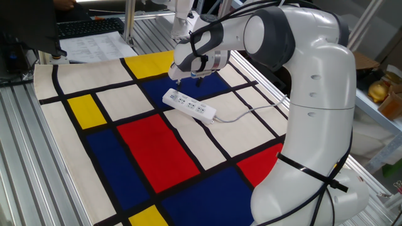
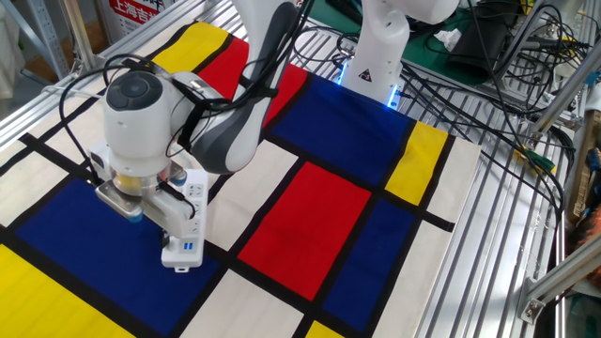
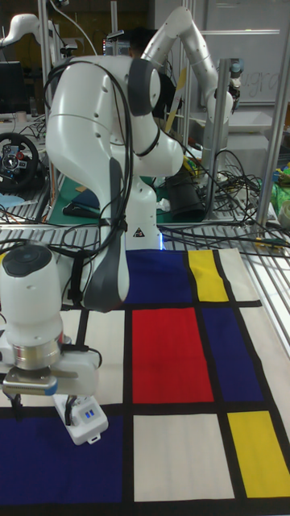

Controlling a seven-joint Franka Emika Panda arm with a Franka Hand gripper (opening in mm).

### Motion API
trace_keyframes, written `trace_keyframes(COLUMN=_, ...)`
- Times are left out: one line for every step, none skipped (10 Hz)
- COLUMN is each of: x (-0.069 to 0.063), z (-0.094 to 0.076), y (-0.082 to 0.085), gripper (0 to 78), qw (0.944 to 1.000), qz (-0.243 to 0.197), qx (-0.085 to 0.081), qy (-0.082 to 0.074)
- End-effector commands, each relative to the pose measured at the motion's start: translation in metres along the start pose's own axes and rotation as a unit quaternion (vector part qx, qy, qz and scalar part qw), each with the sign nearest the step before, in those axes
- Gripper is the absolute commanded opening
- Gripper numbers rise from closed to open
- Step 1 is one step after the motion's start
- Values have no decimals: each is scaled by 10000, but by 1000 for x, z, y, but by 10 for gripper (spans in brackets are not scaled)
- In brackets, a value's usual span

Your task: Turn on the power strip by pressing the button

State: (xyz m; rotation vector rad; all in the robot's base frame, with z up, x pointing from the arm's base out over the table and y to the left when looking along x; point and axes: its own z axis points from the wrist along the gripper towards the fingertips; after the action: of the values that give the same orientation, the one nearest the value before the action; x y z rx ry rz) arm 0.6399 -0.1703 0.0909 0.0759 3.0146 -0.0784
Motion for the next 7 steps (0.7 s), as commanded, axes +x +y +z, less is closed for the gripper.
trace_keyframes(x=-1, z=1, y=1, gripper=774, qw=10000, qz=15, qx=-6, qy=-49)
trace_keyframes(x=-1, z=-1, y=1, gripper=774, qw=10000, qz=15, qx=-5, qy=-72)
trace_keyframes(x=-1, z=-4, y=2, gripper=774, qw=10000, qz=-9, qx=-9, qy=-89)
trace_keyframes(x=-1, z=-7, y=3, gripper=774, qw=10000, qz=-10, qx=-8, qy=-91)
trace_keyframes(x=-1, z=-9, y=4, gripper=774, qw=10000, qz=-5, qx=-4, qy=-93)
trace_keyframes(x=-1, z=-11, y=6, gripper=774, qw=10000, qz=-4, qx=-2, qy=-91)
trace_keyframes(x=0, z=-14, y=7, gripper=774, qw=10000, qz=1, qx=4, qy=-91)
